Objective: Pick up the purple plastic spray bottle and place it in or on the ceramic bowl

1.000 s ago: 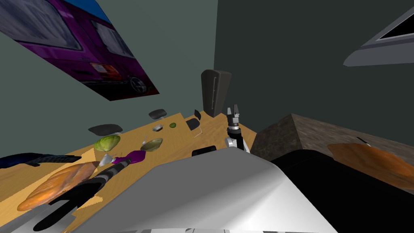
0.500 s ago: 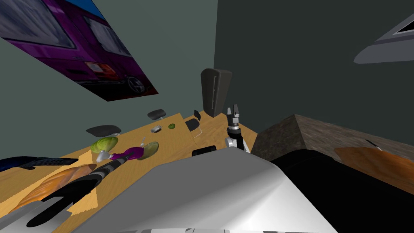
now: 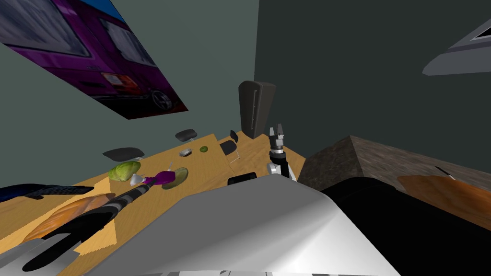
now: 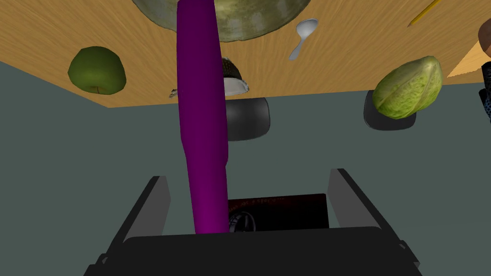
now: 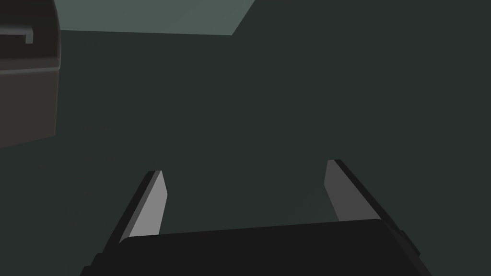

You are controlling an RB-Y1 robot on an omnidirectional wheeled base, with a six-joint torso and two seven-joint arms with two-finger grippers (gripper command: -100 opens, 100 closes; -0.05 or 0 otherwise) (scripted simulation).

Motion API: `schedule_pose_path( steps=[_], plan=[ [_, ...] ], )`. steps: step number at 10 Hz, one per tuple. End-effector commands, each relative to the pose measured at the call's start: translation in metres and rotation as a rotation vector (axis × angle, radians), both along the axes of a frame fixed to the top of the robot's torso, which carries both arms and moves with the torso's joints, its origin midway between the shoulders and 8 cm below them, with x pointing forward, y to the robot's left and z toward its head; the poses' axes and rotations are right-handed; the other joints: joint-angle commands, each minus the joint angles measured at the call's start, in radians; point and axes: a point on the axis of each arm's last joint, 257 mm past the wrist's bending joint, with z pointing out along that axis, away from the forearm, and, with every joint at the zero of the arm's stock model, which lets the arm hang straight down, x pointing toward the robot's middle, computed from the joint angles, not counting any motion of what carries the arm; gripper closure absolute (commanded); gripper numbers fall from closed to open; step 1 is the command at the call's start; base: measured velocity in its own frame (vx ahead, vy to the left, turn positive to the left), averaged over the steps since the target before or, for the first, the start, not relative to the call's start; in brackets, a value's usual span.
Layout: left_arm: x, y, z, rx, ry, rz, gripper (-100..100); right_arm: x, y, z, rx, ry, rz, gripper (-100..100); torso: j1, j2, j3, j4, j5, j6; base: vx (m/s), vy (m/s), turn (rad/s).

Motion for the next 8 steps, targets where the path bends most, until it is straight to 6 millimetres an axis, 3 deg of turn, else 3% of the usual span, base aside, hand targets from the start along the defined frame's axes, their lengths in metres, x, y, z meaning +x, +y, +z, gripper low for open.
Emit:
schedule_pose_path(
  steps=[1, 8],
  plan=[
    [0.006, 0.003, 0.009, 0.005, -0.003, -0.001, -100, 0.0, 0.0, 0.0, 0.0, 0.0, 0.0, 0, 0.0, 0.0, 0.0, 0.0, 0.0, 0.0, -0.028, -0.022, 0.036],
    [0.045, 0.003, 0.066, 0.027, -0.015, -0.034, -100, 0.0, 0.0, 0.0, 0.0, 0.0, 0.0, 0, -0.001, 0.002, 0.001, 0.001, -0.001, 0.0, -0.029, -0.023, 0.037]
  ],
)
